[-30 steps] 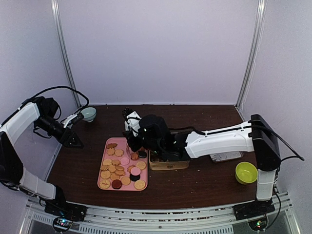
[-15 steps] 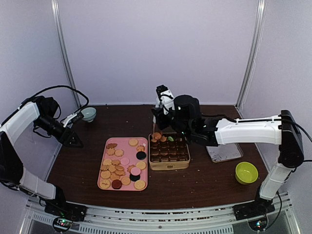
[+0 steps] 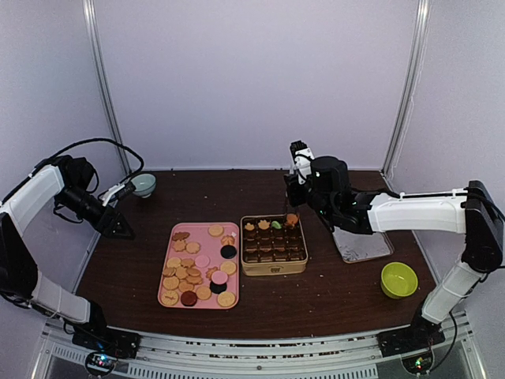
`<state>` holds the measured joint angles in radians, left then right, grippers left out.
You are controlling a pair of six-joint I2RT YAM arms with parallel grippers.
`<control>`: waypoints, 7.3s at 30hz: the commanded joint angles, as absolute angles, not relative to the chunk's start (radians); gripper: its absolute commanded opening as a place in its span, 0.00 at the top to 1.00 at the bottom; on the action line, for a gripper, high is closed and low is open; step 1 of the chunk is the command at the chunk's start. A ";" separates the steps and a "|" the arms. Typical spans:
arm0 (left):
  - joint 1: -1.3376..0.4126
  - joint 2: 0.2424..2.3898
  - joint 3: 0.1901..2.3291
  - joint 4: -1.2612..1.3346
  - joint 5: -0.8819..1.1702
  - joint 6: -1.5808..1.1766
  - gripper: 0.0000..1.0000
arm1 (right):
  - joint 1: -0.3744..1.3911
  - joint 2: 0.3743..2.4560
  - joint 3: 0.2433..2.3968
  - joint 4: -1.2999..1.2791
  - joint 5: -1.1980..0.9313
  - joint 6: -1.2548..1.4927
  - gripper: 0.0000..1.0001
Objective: Pack the cookies
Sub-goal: Place the fake cookies in the empty pocket of the box, then adjust the fake cookies in the empty pocket of the box, then pick up the fake cookies from the plate, then place the fake cookies in the empty pocket of the box.
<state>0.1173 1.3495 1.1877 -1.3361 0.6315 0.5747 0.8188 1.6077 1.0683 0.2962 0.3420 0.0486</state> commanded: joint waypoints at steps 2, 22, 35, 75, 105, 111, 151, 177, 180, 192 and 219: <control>0.124 1.354 1.209 -1.342 0.647 0.582 0.22 | 0.812 1.602 1.080 0.344 0.351 0.041 0.83; 0.124 1.353 1.207 -1.343 0.660 0.583 0.22 | 0.816 1.530 1.025 0.337 0.300 0.050 0.67; 0.125 1.349 1.215 -1.353 0.663 0.586 0.22 | 0.832 1.545 1.061 0.304 0.301 0.019 0.63; 0.125 1.356 1.220 -1.364 0.657 0.597 0.22 | 0.851 1.573 1.144 0.279 0.298 -0.051 0.70; 0.124 1.358 1.218 -1.364 0.652 0.597 0.23 | 0.869 1.576 1.128 0.289 0.304 -0.044 0.78; 0.124 1.362 1.218 -1.365 0.643 0.597 0.22 | 1.029 1.614 1.221 0.292 0.327 -0.076 0.78; 0.138 1.369 1.174 -1.371 0.568 0.624 0.17 | 1.165 2.338 1.967 0.309 0.297 0.100 0.63; 0.138 1.381 1.170 -1.379 0.578 0.623 0.19 | 1.156 2.274 1.792 0.311 0.339 0.124 0.78; 0.138 1.381 1.171 -1.379 0.579 0.623 0.20 | 1.155 2.230 1.770 0.330 0.369 0.115 0.95; 0.138 1.390 1.172 -1.376 0.580 0.621 0.20 | 1.126 1.949 1.573 0.404 0.374 0.001 1.00; 0.138 1.395 1.177 -1.366 0.578 0.610 0.21 | 1.007 1.734 1.241 0.378 0.269 0.035 1.00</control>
<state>0.1303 1.3895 1.1774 -1.3632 0.5652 0.6113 1.0077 1.7115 1.1831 0.3546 0.3099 0.0216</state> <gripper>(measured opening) 0.796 0.247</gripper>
